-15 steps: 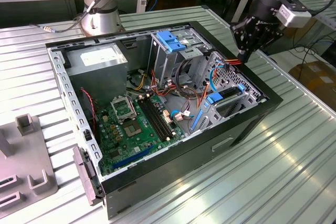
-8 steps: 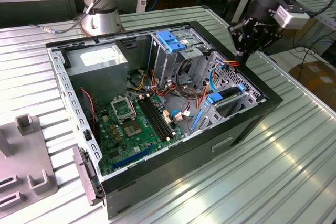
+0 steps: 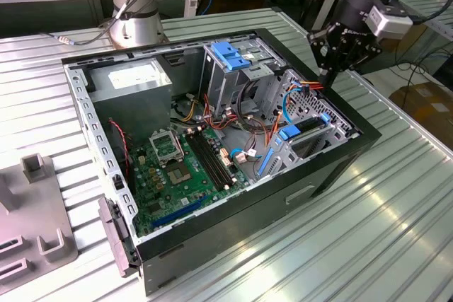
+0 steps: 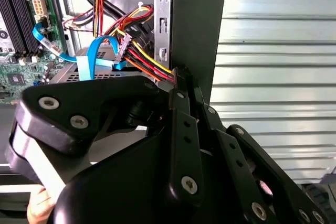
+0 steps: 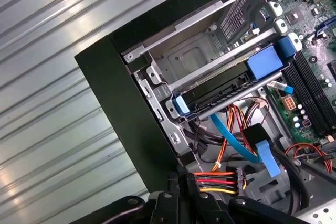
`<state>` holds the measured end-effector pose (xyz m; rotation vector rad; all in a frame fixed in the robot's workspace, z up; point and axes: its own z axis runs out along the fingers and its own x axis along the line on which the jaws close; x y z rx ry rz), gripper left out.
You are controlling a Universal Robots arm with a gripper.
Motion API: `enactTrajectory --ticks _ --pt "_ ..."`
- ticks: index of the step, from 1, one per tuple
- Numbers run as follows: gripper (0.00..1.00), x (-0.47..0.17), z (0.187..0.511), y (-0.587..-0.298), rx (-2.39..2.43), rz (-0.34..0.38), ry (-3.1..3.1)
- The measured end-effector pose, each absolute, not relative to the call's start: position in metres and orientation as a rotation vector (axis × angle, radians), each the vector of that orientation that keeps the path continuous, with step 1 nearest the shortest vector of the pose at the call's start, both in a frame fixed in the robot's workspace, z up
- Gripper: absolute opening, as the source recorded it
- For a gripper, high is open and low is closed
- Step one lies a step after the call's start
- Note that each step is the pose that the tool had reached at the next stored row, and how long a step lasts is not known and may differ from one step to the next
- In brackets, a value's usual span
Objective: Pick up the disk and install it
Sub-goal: 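Insert the first disk wire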
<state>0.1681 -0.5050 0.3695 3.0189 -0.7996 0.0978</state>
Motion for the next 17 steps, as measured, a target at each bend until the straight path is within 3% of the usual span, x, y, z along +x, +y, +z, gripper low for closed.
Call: enactTrajectory --ticks 17 --pt "0.16 0.1683 0.3704 -0.5050 2.877 0.100 -1.146"
